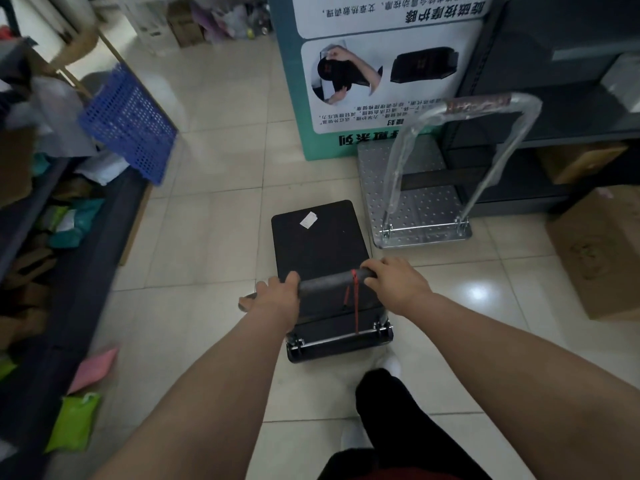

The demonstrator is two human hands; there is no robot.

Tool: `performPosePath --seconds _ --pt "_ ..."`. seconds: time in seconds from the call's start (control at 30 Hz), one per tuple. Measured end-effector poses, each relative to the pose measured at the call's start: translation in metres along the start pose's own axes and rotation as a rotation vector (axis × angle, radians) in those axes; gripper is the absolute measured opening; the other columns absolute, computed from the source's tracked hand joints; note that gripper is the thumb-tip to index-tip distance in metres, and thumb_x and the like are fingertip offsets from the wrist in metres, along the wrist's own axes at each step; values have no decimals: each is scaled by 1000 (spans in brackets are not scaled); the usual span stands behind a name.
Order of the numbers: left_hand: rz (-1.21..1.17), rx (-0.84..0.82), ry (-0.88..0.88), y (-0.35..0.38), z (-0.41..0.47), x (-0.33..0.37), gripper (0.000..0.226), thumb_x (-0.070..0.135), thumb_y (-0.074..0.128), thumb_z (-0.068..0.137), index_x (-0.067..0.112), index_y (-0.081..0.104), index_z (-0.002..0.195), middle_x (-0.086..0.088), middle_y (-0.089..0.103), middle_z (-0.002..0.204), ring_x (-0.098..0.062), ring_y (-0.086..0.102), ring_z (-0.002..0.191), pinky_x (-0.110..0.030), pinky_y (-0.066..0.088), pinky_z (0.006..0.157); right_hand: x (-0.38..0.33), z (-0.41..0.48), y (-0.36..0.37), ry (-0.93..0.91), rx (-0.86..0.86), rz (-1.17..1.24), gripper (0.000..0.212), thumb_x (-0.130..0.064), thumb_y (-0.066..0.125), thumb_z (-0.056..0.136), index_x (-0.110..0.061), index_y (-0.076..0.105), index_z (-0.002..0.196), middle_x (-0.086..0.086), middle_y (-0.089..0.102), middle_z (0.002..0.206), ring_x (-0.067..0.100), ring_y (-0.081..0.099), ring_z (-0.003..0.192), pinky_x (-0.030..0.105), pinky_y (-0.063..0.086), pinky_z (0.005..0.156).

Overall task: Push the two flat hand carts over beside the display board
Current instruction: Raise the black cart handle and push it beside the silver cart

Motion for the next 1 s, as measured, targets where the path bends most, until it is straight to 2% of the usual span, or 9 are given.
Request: performPosePath --seconds 0.1,0.3,0.4,0.8,1.0 --pt "-6 -3 5 -23 31 3 27 26 40 98 28 33 123 -7 45 120 -28 40 114 -54 39 91 -1 37 -15 -19 23 -10 32 -36 43 96 -31 47 128 6 53 124 27 43 118 40 37 100" --pt "13 -41 -6 -60 85 11 30 28 44 97 27 34 125 -6 45 123 -28 40 116 -57 38 95 2 100 -37 -42 -3 -32 31 -39 43 96 -32 47 126 6 53 117 27 44 113 39 37 99" --pt "-4 -1 -17 -85 122 18 29 25 45 97 26 35 124 -6 45 121 -29 40 115 -58 38 94 4 143 -55 -60 -6 -25 33 -39 42 96 -32 46 127 6 53 118 28 44 114 39 37 99" --pt "33 58 30 -136 221 33 32 16 48 94 26 36 121 -7 46 120 -30 42 113 -56 37 91 14 229 -88 39 43 34 31 -35 44 95 -31 46 126 5 52 120 26 44 115 41 38 99" --pt "54 25 62 -163 265 29 40 11 50 92 28 34 124 -7 45 121 -30 40 115 -61 35 95 6 268 -99 83 58 51 30 -34 44 96 -29 46 125 5 52 120 25 44 115 39 36 98"
Point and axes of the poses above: each hand's wrist, its own z-axis towards the middle knuckle, its own y-axis out of the palm, x = y × z, the point moved 7 cm from there along z, towards the middle knuckle
